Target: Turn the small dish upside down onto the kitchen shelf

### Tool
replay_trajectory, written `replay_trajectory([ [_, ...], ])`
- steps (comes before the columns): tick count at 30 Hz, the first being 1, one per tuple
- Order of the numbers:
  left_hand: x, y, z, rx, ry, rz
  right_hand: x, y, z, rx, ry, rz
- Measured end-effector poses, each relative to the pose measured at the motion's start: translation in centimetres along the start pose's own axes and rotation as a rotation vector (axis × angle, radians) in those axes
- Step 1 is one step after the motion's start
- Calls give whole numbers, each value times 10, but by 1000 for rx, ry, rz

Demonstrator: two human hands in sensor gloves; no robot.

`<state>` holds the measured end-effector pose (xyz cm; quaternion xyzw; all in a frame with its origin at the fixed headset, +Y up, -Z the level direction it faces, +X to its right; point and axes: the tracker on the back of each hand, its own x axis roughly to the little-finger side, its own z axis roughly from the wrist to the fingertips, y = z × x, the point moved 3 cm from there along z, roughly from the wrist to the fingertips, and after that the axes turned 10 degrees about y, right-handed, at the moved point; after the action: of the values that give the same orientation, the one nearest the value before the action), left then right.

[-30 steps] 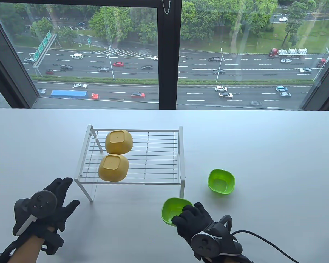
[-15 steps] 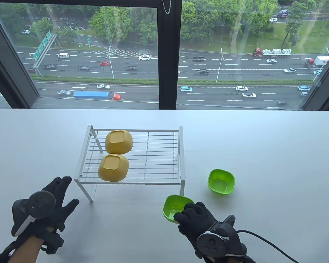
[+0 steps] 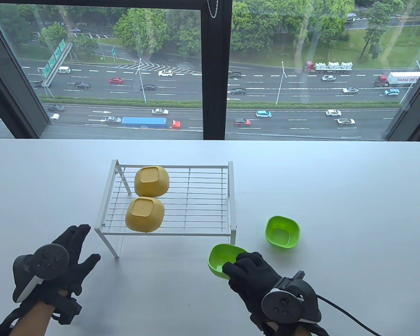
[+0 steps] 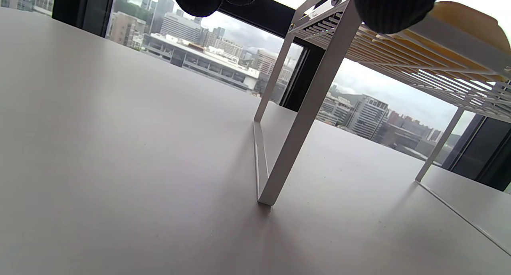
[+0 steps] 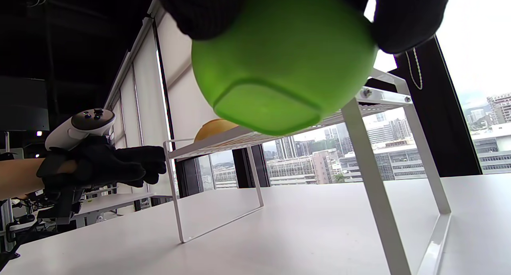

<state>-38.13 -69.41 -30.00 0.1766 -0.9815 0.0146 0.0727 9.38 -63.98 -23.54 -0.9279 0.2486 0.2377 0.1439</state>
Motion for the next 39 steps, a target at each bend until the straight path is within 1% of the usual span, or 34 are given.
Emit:
replay_trajectory([
  [10, 0, 2, 0, -3, -3, -11, 1, -13, 9, 47, 4, -9],
  [16, 1, 3, -1, -5, -1, -15, -9, -10, 29, 61, -13, -15],
  [24, 1, 3, -1, -4, -11, -6, -24, -6, 59, 97, 10, -93],
  [34, 1, 1, 3, 12, -19, -11, -33, -6, 90, 84, 21, -114],
  [39, 0, 1, 2, 8, -18, 18, -36, -9, 106, 78, 38, -104],
])
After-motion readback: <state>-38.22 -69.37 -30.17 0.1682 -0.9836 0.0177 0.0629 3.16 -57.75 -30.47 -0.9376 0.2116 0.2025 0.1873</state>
